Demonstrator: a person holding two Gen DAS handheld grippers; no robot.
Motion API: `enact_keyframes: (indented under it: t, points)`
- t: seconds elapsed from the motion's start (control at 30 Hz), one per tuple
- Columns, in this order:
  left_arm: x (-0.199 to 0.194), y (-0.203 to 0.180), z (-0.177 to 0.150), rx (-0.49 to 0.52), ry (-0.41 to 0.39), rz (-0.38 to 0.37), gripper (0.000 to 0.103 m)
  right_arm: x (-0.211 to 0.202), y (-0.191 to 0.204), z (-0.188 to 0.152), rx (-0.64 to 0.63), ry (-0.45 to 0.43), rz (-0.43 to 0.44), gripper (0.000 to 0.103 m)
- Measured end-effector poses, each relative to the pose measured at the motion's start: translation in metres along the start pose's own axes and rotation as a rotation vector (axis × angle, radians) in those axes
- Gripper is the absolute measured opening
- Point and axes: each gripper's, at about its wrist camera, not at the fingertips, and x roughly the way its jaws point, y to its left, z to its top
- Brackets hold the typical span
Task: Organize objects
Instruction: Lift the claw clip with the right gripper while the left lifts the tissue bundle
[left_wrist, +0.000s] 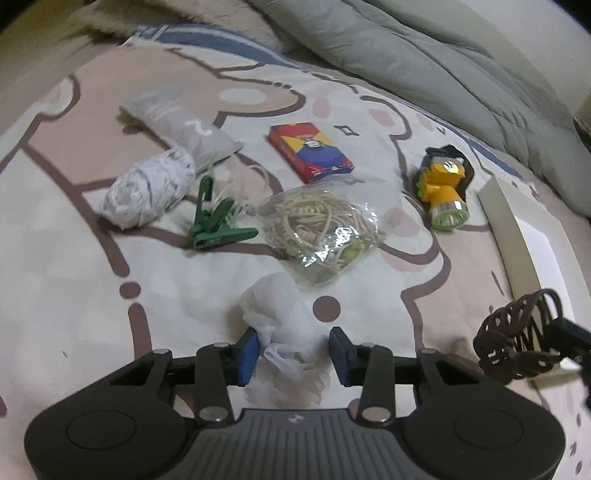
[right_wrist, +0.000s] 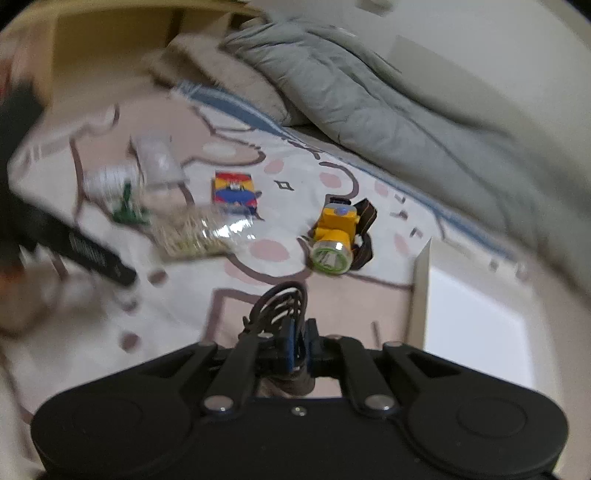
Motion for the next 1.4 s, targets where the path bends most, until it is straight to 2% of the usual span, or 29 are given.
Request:
enact_keyframes:
  t: [0.13, 0.2, 0.27, 0.37, 0.43, 0.47, 0.57, 0.73, 0.83, 0.9, 0.93, 1.03, 1.17, 1.2, 1.27, 1.4]
  points:
    - [-0.011, -0.006, 0.003, 0.125, 0.011, 0.029, 0.040, -0.016, -0.017, 0.002, 0.165, 0.014, 0.124, 0.005]
    - [-0.017, -0.015, 0.003, 0.246, 0.033, 0.037, 0.040, -0.017, -0.027, 0.000, 0.272, 0.046, 0.234, 0.005]
    - [-0.021, -0.019, -0.002, 0.337, 0.067, -0.005, 0.040, -0.015, -0.035, -0.005, 0.369, 0.076, 0.345, 0.005]
    - [-0.025, -0.033, -0.012, 0.460, 0.093, -0.008, 0.040, -0.011, -0.035, -0.011, 0.443, 0.124, 0.461, 0.006]
    - [-0.024, -0.043, -0.020, 0.534, 0.090, 0.020, 0.040, -0.005, -0.032, -0.015, 0.460, 0.159, 0.493, 0.006]
    - [-0.022, -0.047, -0.022, 0.551, 0.095, 0.026, 0.040, -0.001, -0.031, -0.017, 0.454, 0.176, 0.489, 0.006]
    - [-0.014, -0.054, -0.025, 0.566, 0.102, 0.035, 0.040, 0.008, -0.030, -0.026, 0.418, 0.211, 0.407, 0.006]
    - [-0.001, -0.063, -0.021, 0.543, 0.086, 0.076, 0.040, 0.017, -0.047, -0.040, 0.446, 0.257, 0.339, 0.009]
    - [0.003, -0.064, -0.019, 0.514, 0.080, 0.082, 0.040, 0.020, -0.052, -0.047, 0.420, 0.272, 0.284, 0.014]
    - [0.004, -0.063, -0.017, 0.491, 0.080, 0.079, 0.040, 0.022, -0.054, -0.051, 0.380, 0.270, 0.217, 0.024]
    - [0.004, -0.062, -0.016, 0.479, 0.080, 0.077, 0.040, 0.023, -0.057, -0.053, 0.379, 0.272, 0.203, 0.032]
    - [0.007, -0.058, -0.014, 0.444, 0.091, 0.083, 0.041, 0.021, -0.069, -0.055, 0.458, 0.283, 0.202, 0.037]
    - [0.013, -0.051, -0.013, 0.391, 0.108, 0.083, 0.042, 0.016, -0.077, -0.053, 0.585, 0.297, 0.247, 0.057]
    - [0.014, -0.050, -0.013, 0.380, 0.107, 0.082, 0.042, 0.013, -0.074, -0.051, 0.582, 0.289, 0.257, 0.058]
    - [0.016, -0.049, -0.013, 0.365, 0.106, 0.083, 0.042, 0.009, -0.062, -0.045, 0.536, 0.273, 0.275, 0.070]
    - [0.021, -0.050, -0.014, 0.354, 0.106, 0.092, 0.042, 0.009, -0.034, -0.032, 0.431, 0.270, 0.284, 0.074]
